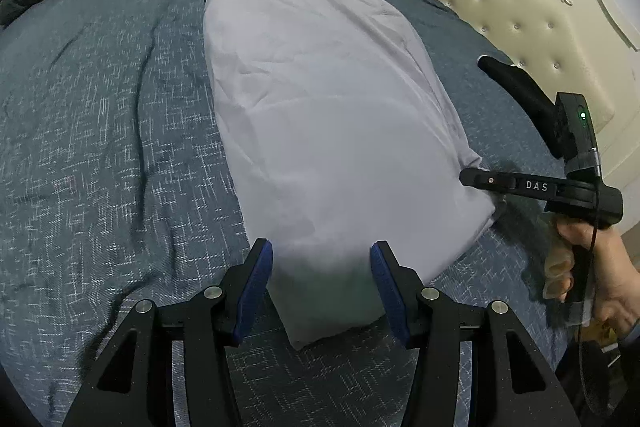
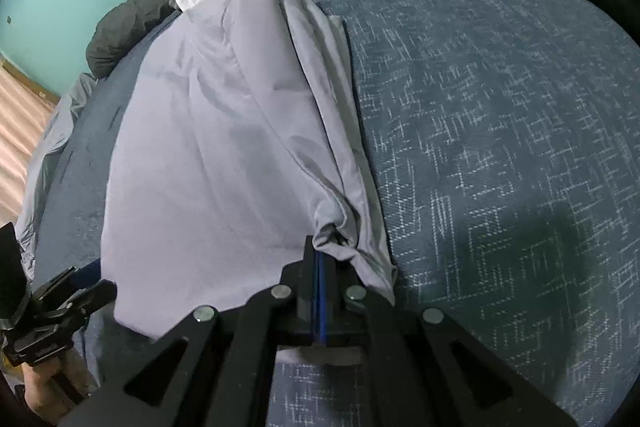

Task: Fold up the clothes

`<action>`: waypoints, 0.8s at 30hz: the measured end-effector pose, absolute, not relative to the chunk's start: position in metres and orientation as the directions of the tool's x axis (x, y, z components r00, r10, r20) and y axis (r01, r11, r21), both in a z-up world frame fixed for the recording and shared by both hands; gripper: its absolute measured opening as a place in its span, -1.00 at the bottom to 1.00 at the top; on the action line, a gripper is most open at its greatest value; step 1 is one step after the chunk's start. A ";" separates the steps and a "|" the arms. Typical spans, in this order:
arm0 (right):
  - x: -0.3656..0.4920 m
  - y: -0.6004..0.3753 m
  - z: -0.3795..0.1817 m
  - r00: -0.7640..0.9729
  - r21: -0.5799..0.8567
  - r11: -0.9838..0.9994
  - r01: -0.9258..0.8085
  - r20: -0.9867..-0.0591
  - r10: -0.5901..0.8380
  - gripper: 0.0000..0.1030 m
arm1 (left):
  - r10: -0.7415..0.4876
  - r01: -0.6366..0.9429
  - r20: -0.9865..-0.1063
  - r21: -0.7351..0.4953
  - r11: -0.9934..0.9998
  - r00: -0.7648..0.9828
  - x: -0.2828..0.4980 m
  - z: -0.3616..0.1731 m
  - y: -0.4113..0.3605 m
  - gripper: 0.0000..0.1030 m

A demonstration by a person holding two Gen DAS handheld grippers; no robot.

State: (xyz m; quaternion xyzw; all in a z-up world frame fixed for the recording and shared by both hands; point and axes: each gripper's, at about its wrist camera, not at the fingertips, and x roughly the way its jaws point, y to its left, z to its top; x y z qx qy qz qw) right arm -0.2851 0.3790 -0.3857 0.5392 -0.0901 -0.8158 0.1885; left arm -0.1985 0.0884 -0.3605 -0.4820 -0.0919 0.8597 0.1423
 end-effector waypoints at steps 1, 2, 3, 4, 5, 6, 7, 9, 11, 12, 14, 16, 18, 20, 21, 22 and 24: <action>-0.283 0.377 -0.385 -0.346 0.345 -0.915 0.210 -0.849 -0.400 -1.00 | 0.332 -0.155 -0.803 -0.295 -0.943 -0.495 -0.199 -0.360 0.089 0.08; -0.281 0.373 -0.381 -0.343 0.332 -0.918 0.216 -0.855 -0.390 -1.00 | 0.331 -0.153 -0.803 -0.294 -0.943 -0.495 -0.199 -0.360 0.089 0.08; -0.281 0.370 -0.378 -0.339 0.321 -0.921 0.221 -0.860 -0.381 -1.00 | 0.330 -0.150 -0.803 -0.295 -0.944 -0.496 -0.199 -0.359 0.088 0.08; -0.280 0.369 -0.372 -0.343 0.315 -0.923 0.222 -0.861 -0.376 -1.00 | 0.330 -0.148 -0.804 -0.297 -0.943 -0.495 -0.199 -0.359 0.088 0.08; -0.279 0.368 -0.365 -0.350 0.310 -0.924 0.222 -0.860 -0.372 -1.00 | 0.331 -0.147 -0.805 -0.297 -0.943 -0.493 -0.199 -0.359 0.088 0.08; -0.276 0.366 -0.356 -0.366 0.295 -0.926 0.237 -0.856 -0.366 -1.00 | 0.331 -0.147 -0.806 -0.298 -0.943 -0.492 -0.199 -0.360 0.089 0.08; -0.273 0.362 -0.345 -0.391 0.262 -0.928 0.265 -0.850 -0.352 -1.00 | 0.330 -0.146 -0.806 -0.298 -0.943 -0.490 -0.199 -0.360 0.089 0.08; -0.267 0.354 -0.325 -0.444 0.203 -0.927 0.316 -0.832 -0.333 -1.00 | 0.326 -0.146 -0.808 -0.292 -0.945 -0.491 -0.199 -0.360 0.091 0.08; -0.270 0.344 -0.313 -0.453 0.207 -0.914 0.350 -0.816 -0.358 -1.00 | 0.322 -0.145 -0.809 -0.289 -0.946 -0.491 -0.199 -0.359 0.092 0.09; -0.273 0.338 -0.308 -0.455 0.211 -0.906 0.366 -0.809 -0.372 -1.00 | 0.322 -0.145 -0.809 -0.288 -0.946 -0.491 -0.199 -0.359 0.092 0.09; -0.278 0.327 -0.298 -0.458 0.218 -0.890 0.399 -0.794 -0.400 -1.00 | 0.323 -0.145 -0.809 -0.290 -0.946 -0.491 -0.198 -0.360 0.093 0.10; -0.277 0.327 -0.306 -0.438 0.187 -0.884 0.429 -0.813 -0.384 -1.00 | 0.325 -0.144 -0.808 -0.292 -0.945 -0.491 -0.198 -0.360 0.093 0.10; -0.283 0.322 -0.322 -0.404 0.156 -0.883 0.442 -0.845 -0.352 -1.00 | 0.329 -0.145 -0.808 -0.297 -0.944 -0.490 -0.198 -0.361 0.093 0.11; -0.292 0.317 -0.348 -0.366 0.127 -0.897 0.424 -0.882 -0.298 -1.00 | 0.334 -0.150 -0.809 -0.300 -0.942 -0.483 -0.199 -0.362 0.094 0.12; -0.294 0.317 -0.360 -0.351 0.112 -0.904 0.413 -0.896 -0.271 -1.00 | 0.335 -0.153 -0.810 -0.298 -0.942 -0.481 -0.199 -0.362 0.095 0.12; -0.296 0.317 -0.369 -0.347 0.101 -0.908 0.407 -0.903 -0.256 -1.00 | 0.335 -0.157 -0.811 -0.296 -0.942 -0.480 -0.199 -0.362 0.096 0.12; -0.299 0.320 -0.381 -0.345 0.095 -0.915 0.393 -0.907 -0.242 -1.00 | 0.337 -0.162 -0.811 -0.295 -0.942 -0.478 -0.199 -0.361 0.098 0.13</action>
